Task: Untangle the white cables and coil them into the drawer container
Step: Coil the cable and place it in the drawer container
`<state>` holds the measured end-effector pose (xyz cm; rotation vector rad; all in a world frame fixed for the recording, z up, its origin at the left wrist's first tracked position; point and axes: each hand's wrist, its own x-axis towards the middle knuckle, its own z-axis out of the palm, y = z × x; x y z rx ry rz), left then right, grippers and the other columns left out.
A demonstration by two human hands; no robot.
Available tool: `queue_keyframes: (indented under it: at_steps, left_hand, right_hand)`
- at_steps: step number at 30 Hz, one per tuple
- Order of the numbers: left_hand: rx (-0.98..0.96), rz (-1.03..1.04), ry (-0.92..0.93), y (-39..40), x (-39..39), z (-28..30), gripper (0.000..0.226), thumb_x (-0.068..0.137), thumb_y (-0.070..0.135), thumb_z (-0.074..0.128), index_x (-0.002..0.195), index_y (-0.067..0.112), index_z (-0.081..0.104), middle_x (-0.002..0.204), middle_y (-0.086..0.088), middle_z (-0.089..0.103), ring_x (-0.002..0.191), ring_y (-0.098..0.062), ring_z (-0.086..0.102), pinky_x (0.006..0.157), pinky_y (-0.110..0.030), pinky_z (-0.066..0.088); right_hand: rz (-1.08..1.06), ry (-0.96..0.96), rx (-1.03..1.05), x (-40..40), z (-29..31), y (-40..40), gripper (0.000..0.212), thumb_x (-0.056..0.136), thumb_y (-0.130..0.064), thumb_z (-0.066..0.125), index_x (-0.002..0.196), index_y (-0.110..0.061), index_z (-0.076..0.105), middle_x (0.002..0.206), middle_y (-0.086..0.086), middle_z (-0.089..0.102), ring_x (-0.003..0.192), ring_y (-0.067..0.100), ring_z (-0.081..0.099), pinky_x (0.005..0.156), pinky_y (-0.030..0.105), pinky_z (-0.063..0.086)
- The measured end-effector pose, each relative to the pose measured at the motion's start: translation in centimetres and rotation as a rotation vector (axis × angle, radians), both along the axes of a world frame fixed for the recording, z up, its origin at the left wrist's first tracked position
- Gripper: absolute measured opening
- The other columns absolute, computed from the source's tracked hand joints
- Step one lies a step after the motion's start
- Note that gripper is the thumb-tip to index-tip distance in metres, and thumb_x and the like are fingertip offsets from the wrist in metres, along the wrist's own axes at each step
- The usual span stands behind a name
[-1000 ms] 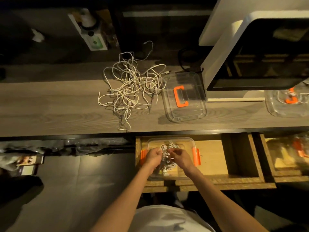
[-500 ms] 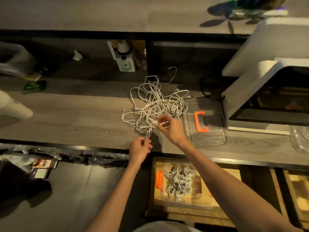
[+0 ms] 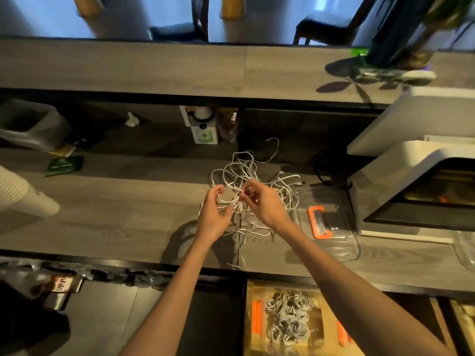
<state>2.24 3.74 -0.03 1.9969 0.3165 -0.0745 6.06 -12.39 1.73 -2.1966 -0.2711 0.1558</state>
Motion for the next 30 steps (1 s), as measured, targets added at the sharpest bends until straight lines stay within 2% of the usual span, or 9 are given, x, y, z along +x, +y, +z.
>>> queue_keyframes:
  at_steps: [3, 6, 8, 12, 15, 17, 20, 26, 30]
  left_hand:
    - [0.016, -0.174, -0.061, -1.1, 2.9, 1.7, 0.062, 0.089, 0.012, 0.072, 0.143, 0.027, 0.045, 0.137, 0.012, 0.055, 0.125, -0.003, 0.05, 0.104, -0.025, 0.04]
    - [0.042, -0.334, -0.091, -3.1, 5.6, 3.4, 0.036, 0.092, 0.005, 0.068, 0.124, 0.018, 0.059, 0.107, 0.014, 0.065, 0.1, 0.005, 0.06, 0.094, -0.015, 0.048]
    - [0.144, -0.412, -0.19, -4.4, 6.9, 3.6, 0.018, 0.096, -0.003, 0.056, 0.105, 0.006, 0.069, 0.095, 0.002, 0.069, 0.091, -0.003, 0.065, 0.086, -0.016, 0.054]
    - [0.082, -0.542, -0.135, -5.9, 9.2, 0.5, 0.033, 0.104, 0.008, 0.045, 0.079, 0.011, 0.066, 0.083, -0.014, 0.064, 0.072, -0.021, 0.065, 0.066, -0.026, 0.054]
    - [0.203, -0.433, -0.108, -5.6, 9.8, -1.3, 0.032, 0.1, 0.025, 0.05, 0.093, -0.002, 0.066, 0.076, -0.012, 0.058, 0.06, -0.02, 0.058, 0.054, -0.027, 0.046]
    - [0.426, -0.477, -0.157, -4.8, 10.2, -1.0, 0.022, 0.097, 0.03, 0.056, 0.093, 0.015, 0.072, 0.084, -0.003, 0.068, 0.075, -0.019, 0.064, 0.068, -0.031, 0.049]
    - [0.468, -0.479, -0.095, -3.8, 10.0, 0.3, 0.027, 0.102, 0.021, 0.048, 0.086, 0.026, 0.069, 0.097, 0.008, 0.069, 0.094, -0.01, 0.062, 0.09, -0.036, 0.043]
    - [0.523, -0.493, -0.089, -0.3, 10.4, -1.1, 0.031, 0.103, 0.018, 0.046, 0.084, 0.032, 0.066, 0.101, 0.012, 0.062, 0.101, -0.009, 0.058, 0.096, -0.042, 0.038]
    - [0.287, -0.369, -0.213, 0.1, 11.3, 0.6, 0.03, 0.101, 0.013, 0.053, 0.089, 0.035, 0.069, 0.087, 0.016, 0.071, 0.062, 0.002, 0.058, 0.061, -0.029, 0.048]
  right_hand:
    - [-0.011, -0.125, 0.074, 1.3, 4.6, -1.7, 0.007, 0.098, -0.017, 0.07, 0.102, -0.019, 0.064, 0.081, -0.002, 0.073, 0.068, 0.008, 0.071, 0.063, 0.022, 0.057]
    - [-0.083, -0.186, 0.178, 2.9, 8.9, -3.2, 0.008, 0.099, -0.012, 0.068, 0.105, -0.011, 0.064, 0.087, 0.0, 0.076, 0.074, 0.007, 0.075, 0.07, 0.022, 0.061]
    - [-0.124, -0.181, 0.269, 3.7, 11.2, -4.0, 0.009, 0.1, -0.011, 0.066, 0.107, -0.007, 0.063, 0.089, 0.005, 0.077, 0.076, 0.013, 0.077, 0.072, 0.027, 0.063]
    - [-0.265, -0.295, 0.327, 5.0, 15.1, -6.8, 0.01, 0.1, -0.009, 0.066, 0.106, -0.001, 0.063, 0.087, 0.011, 0.076, 0.073, 0.018, 0.077, 0.069, 0.029, 0.063]
    - [-0.384, -0.32, 0.373, 5.7, 17.2, -9.4, 0.011, 0.1, -0.011, 0.066, 0.106, -0.002, 0.064, 0.089, 0.011, 0.076, 0.081, 0.018, 0.077, 0.074, 0.03, 0.064]
    - [-0.456, -0.32, 0.371, 5.5, 17.5, -10.8, 0.011, 0.101, -0.012, 0.064, 0.107, -0.003, 0.063, 0.09, 0.007, 0.075, 0.084, 0.013, 0.076, 0.076, 0.025, 0.062]
    - [-0.62, -0.292, 0.557, 5.2, 18.1, -13.2, 0.008, 0.103, -0.012, 0.06, 0.108, -0.006, 0.06, 0.092, 0.009, 0.072, 0.087, 0.016, 0.077, 0.077, 0.024, 0.061]
    - [-0.699, -0.107, 0.65, 4.5, 17.1, -16.4, 0.005, 0.104, -0.015, 0.06, 0.107, -0.013, 0.061, 0.091, 0.01, 0.07, 0.082, 0.015, 0.076, 0.07, 0.023, 0.059]
    - [-0.676, -0.075, 0.567, 3.4, 14.8, -16.8, 0.025, 0.104, -0.02, 0.059, 0.122, -0.002, 0.062, 0.092, 0.013, 0.069, 0.082, 0.015, 0.074, 0.078, 0.028, 0.062]
